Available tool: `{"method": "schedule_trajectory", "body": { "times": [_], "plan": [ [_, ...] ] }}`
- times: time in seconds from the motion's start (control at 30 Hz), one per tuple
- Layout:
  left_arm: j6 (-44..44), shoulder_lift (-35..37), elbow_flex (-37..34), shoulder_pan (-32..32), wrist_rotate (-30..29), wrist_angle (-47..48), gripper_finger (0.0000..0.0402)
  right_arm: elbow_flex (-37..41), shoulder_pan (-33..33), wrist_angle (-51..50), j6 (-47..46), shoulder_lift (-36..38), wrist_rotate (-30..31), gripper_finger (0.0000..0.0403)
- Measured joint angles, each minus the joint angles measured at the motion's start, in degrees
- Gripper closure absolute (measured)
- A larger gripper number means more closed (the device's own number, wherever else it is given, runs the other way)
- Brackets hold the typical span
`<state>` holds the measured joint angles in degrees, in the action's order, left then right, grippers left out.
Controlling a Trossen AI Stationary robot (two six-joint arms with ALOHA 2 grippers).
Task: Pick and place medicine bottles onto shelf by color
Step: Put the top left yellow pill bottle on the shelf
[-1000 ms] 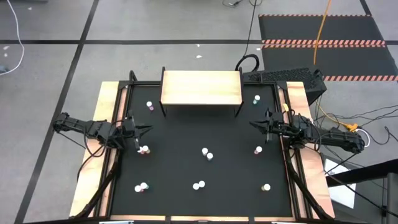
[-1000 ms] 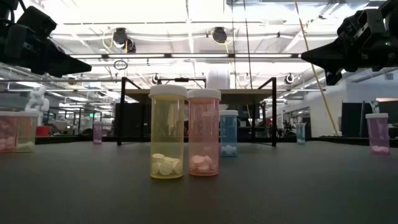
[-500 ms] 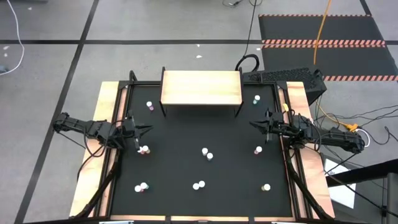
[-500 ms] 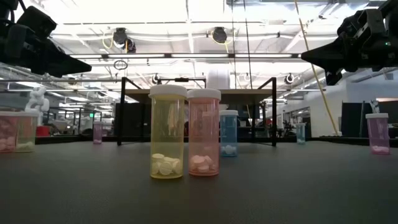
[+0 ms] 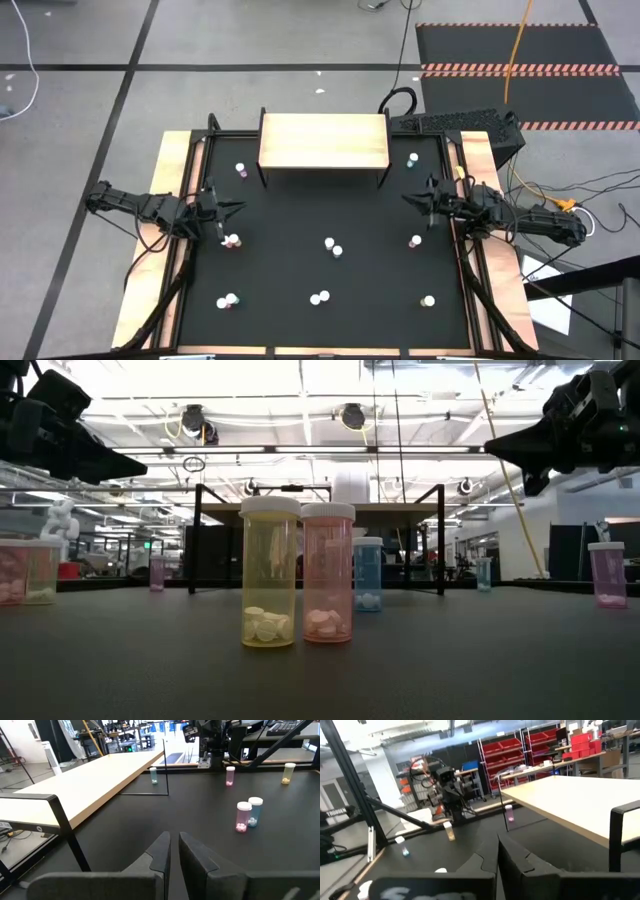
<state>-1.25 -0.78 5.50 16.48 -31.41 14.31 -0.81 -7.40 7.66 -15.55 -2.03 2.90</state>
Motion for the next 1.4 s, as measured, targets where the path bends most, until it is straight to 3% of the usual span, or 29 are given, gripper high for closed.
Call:
{"method": "schedule_trajectory", "body": {
  "times": [0.17,0.27,0.37,0.43,0.57,0.67,0.77,1.0,1.1,1.23,1.3,1.4],
  "plan": [
    [0.0,0.0,0.0,0.0,0.0,0.0,0.036,0.0,0.0,7.3,-3.3,0.0,2.3,0.0403],
    [0.0,0.0,0.0,0.0,0.0,0.0,0.036,0.0,0.0,8.7,-5.3,-0.4,12.3,0.0403],
    [-0.1,0.0,0.0,0.0,0.0,0.0,0.036,0.0,0.0,8.7,-16.0,-0.5,22.3,0.0403],
    [-6.2,-0.2,0.1,-0.5,-1.3,0.7,0.036,0.0,0.0,8.6,-23.5,-1.1,25.4,0.0403],
    [-18.0,-0.4,0.4,-2.0,-2.2,-1.1,0.036,-0.1,0.0,8.5,-35.6,-4.1,21.8,0.0403],
    [-17.8,-0.7,0.3,-2.1,-2.1,-0.7,0.036,-0.5,0.0,8.8,-46.5,-7.4,19.8,0.0403],
    [-15.7,-0.9,0.3,-2.1,-2.1,-0.8,0.036,-2.5,0.1,8.7,-49.6,-11.3,17.8,0.0403],
    [-15.9,-1.0,0.3,-2.1,-1.7,-2.7,0.036,-12.5,1.7,9.1,-42.1,-23.6,18.2,0.0403],
    [-15.3,-1.1,0.3,-2.1,-1.6,-8.1,0.036,-16.3,1.9,8.8,-33.3,-28.3,19.4,0.0403],
    [-6.8,-1.1,0.3,-2.1,-1.6,-21.4,0.036,-19.1,1.4,13.5,-24.8,-31.7,21.1,0.0403],
    [-2.2,-1.1,0.4,-2.3,-4.7,-29.1,0.036,-19.1,0.9,18.1,-20.9,-31.9,21.1,0.0403],
    [0.7,-1.1,0.4,-3.3,-14.4,-36.1,0.036,-19.1,0.0,25.0,-17.6,-31.8,21.3,0.0403]
  ]
}}
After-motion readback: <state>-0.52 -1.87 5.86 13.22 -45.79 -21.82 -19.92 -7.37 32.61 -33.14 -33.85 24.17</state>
